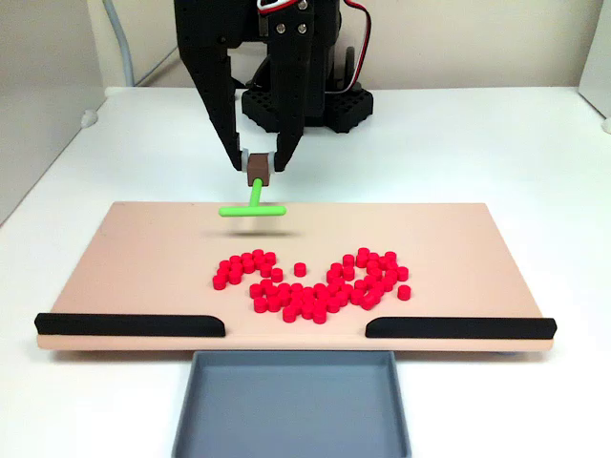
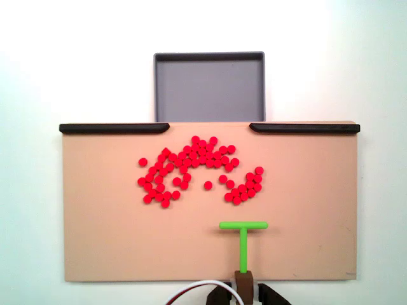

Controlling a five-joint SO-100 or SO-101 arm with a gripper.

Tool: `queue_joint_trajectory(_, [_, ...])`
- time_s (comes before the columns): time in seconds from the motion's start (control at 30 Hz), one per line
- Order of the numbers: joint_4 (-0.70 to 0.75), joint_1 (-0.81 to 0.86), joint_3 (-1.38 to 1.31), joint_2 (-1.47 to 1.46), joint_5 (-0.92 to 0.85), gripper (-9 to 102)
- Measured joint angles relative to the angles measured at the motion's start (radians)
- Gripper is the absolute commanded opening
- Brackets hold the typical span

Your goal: Push granules from bottom to the grey container

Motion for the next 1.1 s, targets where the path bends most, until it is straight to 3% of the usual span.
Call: queue_joint_trajectory(1.1, [-0.124,-0.015,0.029,-0.114,-0.012,0])
